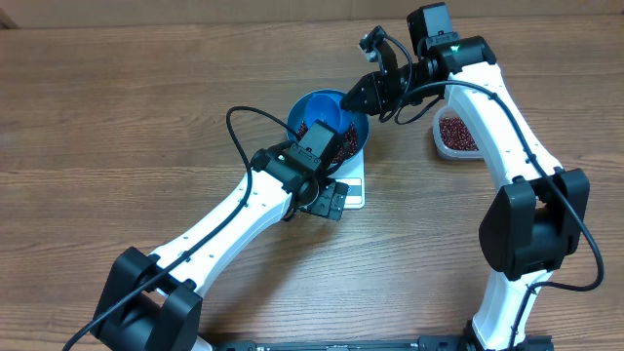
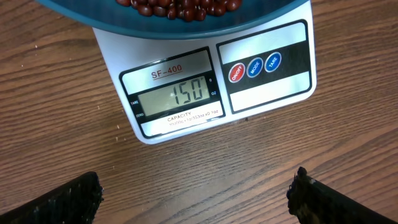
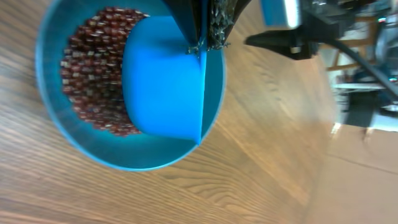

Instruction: Scoop item into bowl and weigh 150g on scale

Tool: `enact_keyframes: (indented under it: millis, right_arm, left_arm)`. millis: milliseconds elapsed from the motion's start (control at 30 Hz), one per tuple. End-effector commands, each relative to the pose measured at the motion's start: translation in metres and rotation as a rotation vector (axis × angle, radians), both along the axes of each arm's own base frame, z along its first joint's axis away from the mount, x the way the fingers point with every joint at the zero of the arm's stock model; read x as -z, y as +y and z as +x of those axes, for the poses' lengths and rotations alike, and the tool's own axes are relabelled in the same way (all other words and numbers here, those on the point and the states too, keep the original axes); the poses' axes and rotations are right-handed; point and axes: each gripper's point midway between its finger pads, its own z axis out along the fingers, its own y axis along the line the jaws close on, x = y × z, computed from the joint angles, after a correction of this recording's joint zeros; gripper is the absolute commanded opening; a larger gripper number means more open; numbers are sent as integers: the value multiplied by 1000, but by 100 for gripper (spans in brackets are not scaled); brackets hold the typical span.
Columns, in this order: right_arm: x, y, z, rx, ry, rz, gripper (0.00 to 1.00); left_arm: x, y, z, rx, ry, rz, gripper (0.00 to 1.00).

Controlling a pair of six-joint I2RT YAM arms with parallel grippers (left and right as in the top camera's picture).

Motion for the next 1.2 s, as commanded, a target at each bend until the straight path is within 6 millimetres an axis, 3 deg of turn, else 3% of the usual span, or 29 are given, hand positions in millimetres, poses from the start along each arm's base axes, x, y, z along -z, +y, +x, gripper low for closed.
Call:
enact_keyframes:
  millis: [0,300,533,667,833,1167]
  right_arm:
    - [8,3,7,-18,-84,-105,4]
    - [27,16,10,-52,-219,-344,4]
    - [37,11,14,-59,-309,-531,4]
    - [37,14,12,-69,-306,-517,4]
    - [29,32,2,-118,-274,-383,4]
    - [25,23,10,-97,-283,-370,4]
  left_arm:
    - [-4,2,-1,-8,-14,0,100]
    - [-4,2,-1,-8,-14,0,100]
    - [-4,2,-1,-8,-14,0,100]
    - [-4,2,-1,-8,-13,-1,100]
    - [-4,2,-1,-8,-14,0,100]
    - [-4,2,-1,-8,-13,-1,100]
